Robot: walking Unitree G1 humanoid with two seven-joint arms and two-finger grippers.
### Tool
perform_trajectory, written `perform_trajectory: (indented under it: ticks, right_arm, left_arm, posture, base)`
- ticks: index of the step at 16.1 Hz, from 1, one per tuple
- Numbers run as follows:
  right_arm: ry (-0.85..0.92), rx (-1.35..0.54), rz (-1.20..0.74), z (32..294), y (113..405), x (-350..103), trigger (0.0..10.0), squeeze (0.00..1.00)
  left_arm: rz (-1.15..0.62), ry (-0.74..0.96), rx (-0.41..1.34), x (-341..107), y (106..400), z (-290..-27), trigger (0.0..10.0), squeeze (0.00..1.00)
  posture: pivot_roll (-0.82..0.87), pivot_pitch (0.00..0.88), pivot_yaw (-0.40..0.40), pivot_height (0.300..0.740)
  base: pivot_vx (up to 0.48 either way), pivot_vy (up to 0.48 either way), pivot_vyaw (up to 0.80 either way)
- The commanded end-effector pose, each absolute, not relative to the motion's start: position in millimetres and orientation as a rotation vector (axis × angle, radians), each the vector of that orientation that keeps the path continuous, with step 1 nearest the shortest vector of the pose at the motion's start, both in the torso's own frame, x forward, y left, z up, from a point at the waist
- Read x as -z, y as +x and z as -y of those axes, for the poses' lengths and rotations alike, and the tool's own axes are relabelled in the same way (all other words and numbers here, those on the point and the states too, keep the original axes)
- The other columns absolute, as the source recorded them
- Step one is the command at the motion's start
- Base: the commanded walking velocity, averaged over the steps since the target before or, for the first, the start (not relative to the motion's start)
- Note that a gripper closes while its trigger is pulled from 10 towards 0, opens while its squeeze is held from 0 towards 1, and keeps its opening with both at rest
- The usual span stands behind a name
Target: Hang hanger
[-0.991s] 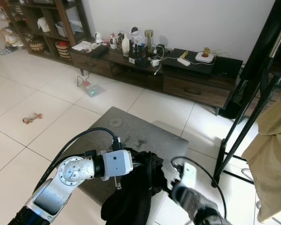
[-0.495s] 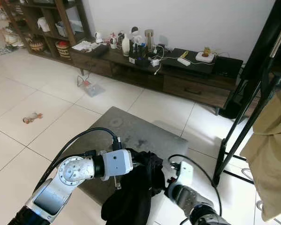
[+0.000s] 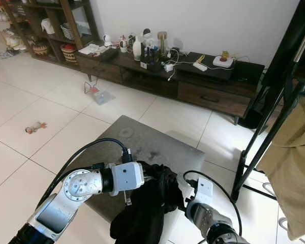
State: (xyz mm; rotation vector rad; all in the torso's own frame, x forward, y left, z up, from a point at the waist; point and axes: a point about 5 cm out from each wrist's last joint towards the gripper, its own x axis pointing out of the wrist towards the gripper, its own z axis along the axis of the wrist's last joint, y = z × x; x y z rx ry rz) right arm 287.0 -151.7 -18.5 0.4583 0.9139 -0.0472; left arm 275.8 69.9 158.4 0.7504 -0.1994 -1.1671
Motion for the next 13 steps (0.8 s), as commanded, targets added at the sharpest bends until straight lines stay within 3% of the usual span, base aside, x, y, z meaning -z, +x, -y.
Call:
perform_trajectory:
  ticks: [1,13]
  right_arm:
    - [0.468,0.072,-0.934,151.4,280.7,24.4,0.0,0.00]
    - [0.473,0.092,-0.929,158.8,279.1,25.4,0.0,0.00]
  left_arm:
    - [0.257,0.768,1.175,-170.9,274.1,-66.0,0.0,0.00]
    - [0.249,0.775,1.162,-169.1,276.1,-67.6,0.0,0.00]
  posture:
    - [0.04,0.125,0.034,0.740]
    - [0.03,0.126,0.030,0.740]
  base:
    - [0.000,0.000,0.00]
    - [0.000,0.000,0.00]
